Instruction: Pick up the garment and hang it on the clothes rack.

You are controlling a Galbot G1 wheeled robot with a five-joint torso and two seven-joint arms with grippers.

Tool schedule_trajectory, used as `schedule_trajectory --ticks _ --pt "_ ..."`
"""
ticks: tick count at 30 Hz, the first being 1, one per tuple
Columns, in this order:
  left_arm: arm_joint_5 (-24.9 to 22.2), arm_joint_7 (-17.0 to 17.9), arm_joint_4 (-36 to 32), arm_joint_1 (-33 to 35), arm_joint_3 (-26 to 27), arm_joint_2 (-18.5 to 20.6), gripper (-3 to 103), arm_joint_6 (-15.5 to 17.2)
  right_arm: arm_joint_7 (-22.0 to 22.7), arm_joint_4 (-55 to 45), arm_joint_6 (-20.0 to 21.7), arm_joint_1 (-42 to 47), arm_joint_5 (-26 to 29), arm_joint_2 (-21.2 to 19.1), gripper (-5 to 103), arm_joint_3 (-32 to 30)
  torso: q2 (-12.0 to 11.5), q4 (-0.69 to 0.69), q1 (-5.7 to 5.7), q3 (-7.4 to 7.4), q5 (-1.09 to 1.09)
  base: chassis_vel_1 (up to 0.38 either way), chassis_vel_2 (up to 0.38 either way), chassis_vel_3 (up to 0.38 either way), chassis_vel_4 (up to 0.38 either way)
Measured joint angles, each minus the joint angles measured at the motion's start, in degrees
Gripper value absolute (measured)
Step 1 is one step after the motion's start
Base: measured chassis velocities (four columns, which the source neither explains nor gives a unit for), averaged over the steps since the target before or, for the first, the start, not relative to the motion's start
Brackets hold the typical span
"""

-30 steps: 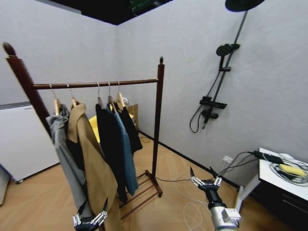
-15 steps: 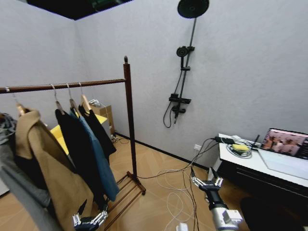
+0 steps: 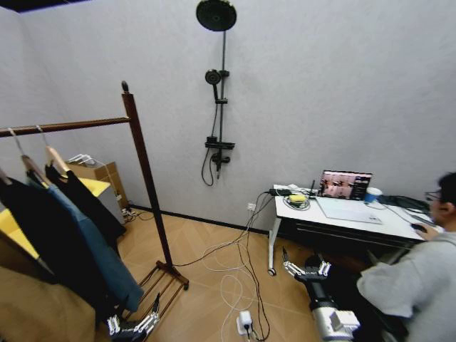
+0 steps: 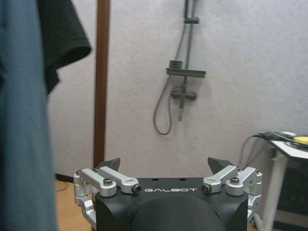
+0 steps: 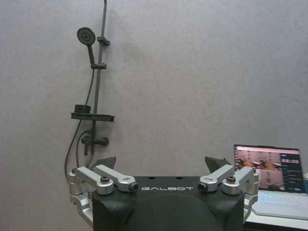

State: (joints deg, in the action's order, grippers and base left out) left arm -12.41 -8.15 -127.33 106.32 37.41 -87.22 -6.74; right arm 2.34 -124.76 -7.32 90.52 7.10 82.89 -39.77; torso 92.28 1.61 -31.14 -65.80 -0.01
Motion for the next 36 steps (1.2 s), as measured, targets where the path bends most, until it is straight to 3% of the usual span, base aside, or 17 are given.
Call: schedule_trajectory --ticks 12,36 --pt "0.00 -0.01 0.00 0.00 -0.01 0.00 100 0.00 -0.06 0.33 -0.24 0.38 -0.18 -0.02 100 0.27 -0.01 0.01 -0.01 -0.01 0.01 -0.047 -0.159 -0.161 -0.053" --pt "0.00 0.01 0.00 0.00 0.00 0.00 100 0.00 -0.05 0.05 -1.00 1.22 -0.76 0.34 100 1.83 0.00 0.01 0.00 0.00 0.01 0.087 -0.109 -0.109 0.081"
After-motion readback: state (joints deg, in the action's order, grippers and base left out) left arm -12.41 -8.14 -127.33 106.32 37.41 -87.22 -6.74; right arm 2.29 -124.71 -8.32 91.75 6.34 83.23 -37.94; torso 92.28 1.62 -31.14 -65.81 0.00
